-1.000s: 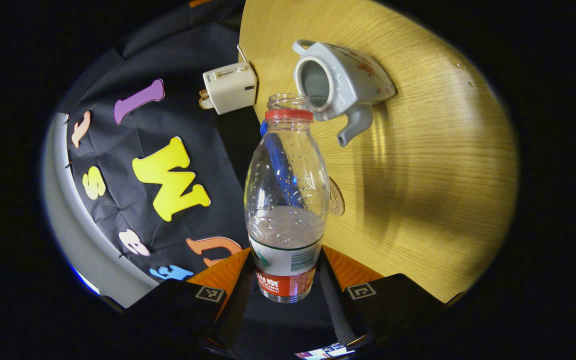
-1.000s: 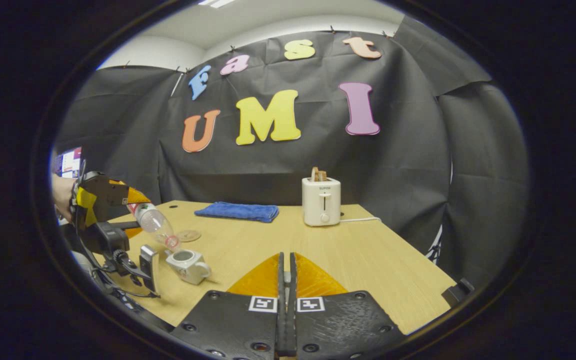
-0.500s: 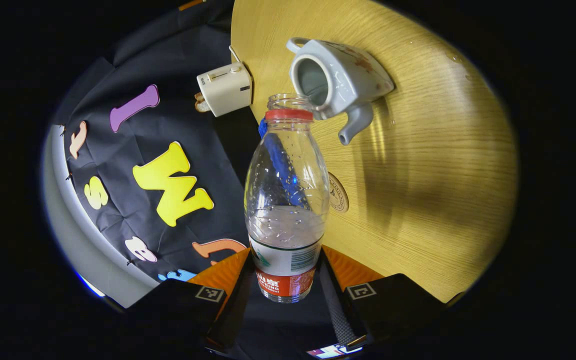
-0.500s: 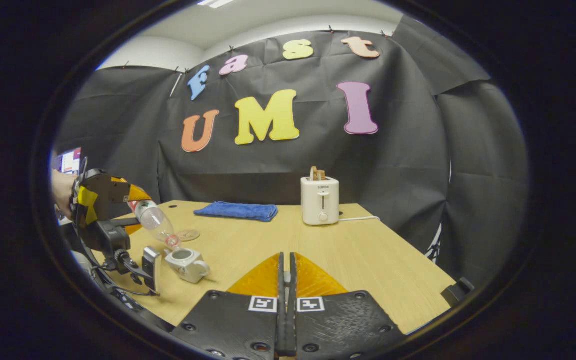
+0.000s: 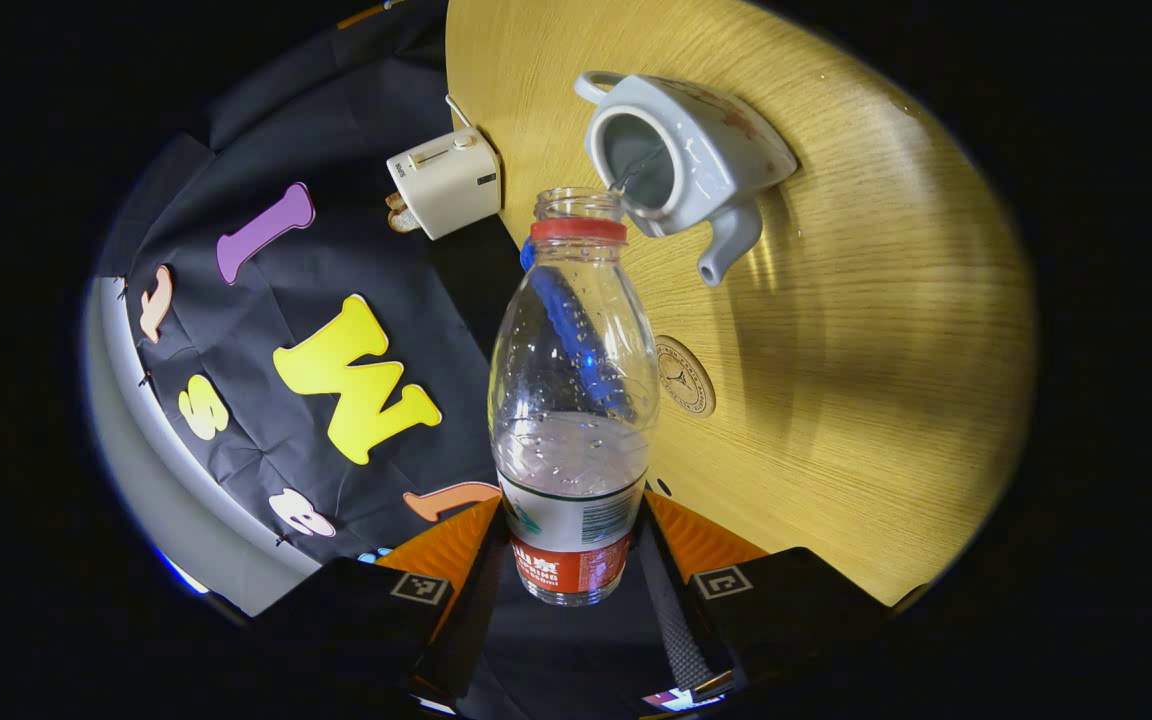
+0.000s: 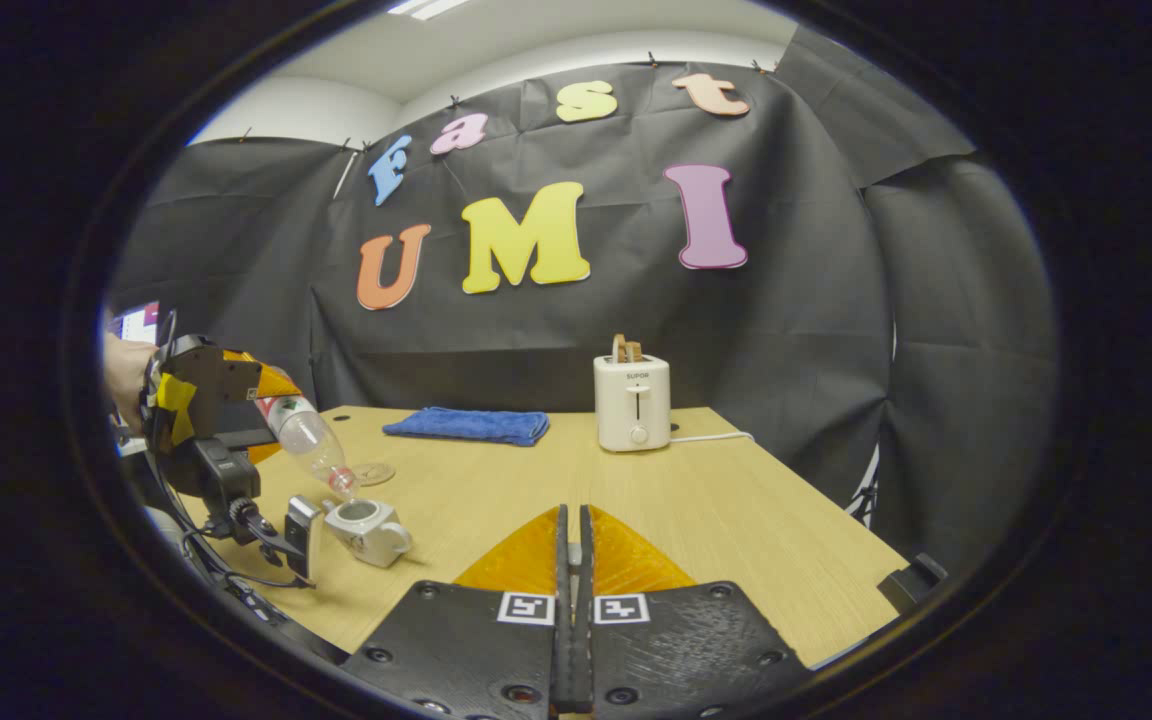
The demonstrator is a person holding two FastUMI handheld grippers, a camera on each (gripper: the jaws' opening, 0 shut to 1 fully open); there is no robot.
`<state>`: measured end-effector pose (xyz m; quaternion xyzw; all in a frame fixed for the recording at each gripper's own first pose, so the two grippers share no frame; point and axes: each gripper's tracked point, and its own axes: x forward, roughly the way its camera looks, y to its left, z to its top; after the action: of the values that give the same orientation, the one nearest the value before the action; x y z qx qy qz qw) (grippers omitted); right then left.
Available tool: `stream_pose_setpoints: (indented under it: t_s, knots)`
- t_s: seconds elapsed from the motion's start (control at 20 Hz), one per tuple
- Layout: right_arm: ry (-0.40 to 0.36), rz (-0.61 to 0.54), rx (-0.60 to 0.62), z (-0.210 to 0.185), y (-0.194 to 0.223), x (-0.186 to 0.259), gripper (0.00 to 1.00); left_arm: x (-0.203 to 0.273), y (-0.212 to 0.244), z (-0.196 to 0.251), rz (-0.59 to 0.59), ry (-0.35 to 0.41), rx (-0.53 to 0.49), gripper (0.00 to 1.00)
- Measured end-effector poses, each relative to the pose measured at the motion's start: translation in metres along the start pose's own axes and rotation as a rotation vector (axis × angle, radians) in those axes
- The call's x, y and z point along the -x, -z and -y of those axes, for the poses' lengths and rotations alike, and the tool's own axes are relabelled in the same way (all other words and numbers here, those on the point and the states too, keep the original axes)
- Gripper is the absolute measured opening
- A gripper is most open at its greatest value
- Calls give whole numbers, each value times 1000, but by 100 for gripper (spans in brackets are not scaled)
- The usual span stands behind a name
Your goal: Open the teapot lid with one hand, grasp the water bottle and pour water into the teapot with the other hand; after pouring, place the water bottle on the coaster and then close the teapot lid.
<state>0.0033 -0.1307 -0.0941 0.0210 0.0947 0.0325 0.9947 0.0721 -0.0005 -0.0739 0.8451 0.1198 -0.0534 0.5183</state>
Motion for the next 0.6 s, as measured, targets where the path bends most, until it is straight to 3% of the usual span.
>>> stream_pose_setpoints:
  t_s: [0.6]
  knots:
    - [0, 7, -12, 6, 0, 4, 0, 5, 0, -15, -12, -44, -64, 73]
